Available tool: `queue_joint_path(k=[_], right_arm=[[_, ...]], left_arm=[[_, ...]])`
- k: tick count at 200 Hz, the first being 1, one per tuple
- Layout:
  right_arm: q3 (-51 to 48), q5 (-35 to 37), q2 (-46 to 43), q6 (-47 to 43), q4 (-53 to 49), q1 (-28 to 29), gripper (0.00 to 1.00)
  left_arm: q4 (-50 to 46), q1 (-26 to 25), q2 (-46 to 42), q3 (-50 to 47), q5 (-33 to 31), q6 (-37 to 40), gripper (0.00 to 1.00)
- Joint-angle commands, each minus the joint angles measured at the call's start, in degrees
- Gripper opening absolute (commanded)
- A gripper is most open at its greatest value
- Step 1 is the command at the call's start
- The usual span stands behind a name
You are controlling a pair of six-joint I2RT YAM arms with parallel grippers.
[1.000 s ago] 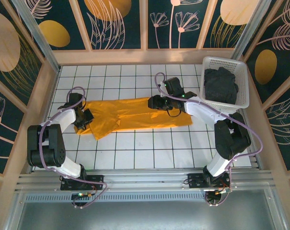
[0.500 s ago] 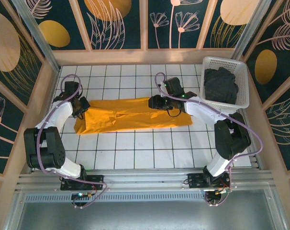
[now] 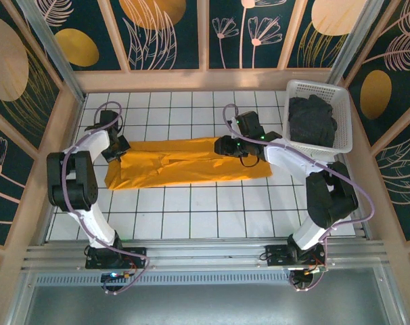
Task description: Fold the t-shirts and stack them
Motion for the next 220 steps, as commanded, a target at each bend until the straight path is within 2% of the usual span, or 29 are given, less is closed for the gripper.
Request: queue_joint_path(k=[1,33,43,53,66,81,112,138,184,201,220], right_arm=[[-1.13,2.14,-2.40,1.08,0.76,-1.41,0.38],[-1.48,4.33,-2.41,0.82,0.41,-4.22,0.34],[-1.33,5.43,-2.15,0.60,-0.12,-5.69,0.32],[-0.95,6.88,-1.51,0.31,-0.92,-7.33,0.29],[0.15,8.28,0.24,-0.57,-2.05,-9.49,0.24],[2.14,9.37,3.63,-2.18,-3.28,-11.38,0.18],[8.67,14.20,12.06,-5.89,-6.70,-12.54,0.12],[12.91,17.89,17.72,-6.69,-8.85,-13.44,0.11],[16.55,21.54,25.03,-6.92,-14.73,-15.21,0.10],[14.96,22.88,25.06,-6.12,-16.69,-15.30,0.10],[9.65,24.21,20.93,-3.63,-17.37,-15.16,0.10]], left_arm=[[-0.61,-0.15,3.48,2.81,-4.44,1.76,0.08],[-1.65,-0.15,3.19,5.10,-6.58,1.52,0.42],[-1.99,-0.15,1.19,4.95,-6.81,0.79,0.47],[-2.40,-0.30,-1.91,4.31,-6.76,-0.36,0.49],[-2.51,-0.82,-6.54,2.40,-4.74,-3.16,0.48],[-1.30,-1.99,-11.56,-1.33,1.90,-8.18,0.43],[4.65,-5.26,-14.04,-7.80,11.21,-18.97,0.32],[10.26,-5.94,-9.16,-8.66,15.05,-24.59,0.25],[12.97,-6.39,2.01,-6.77,18.06,-26.68,0.17],[12.03,-6.37,5.74,-3.16,16.90,-25.72,0.16],[11.19,-6.68,11.44,3.82,17.26,-24.62,0.16]])
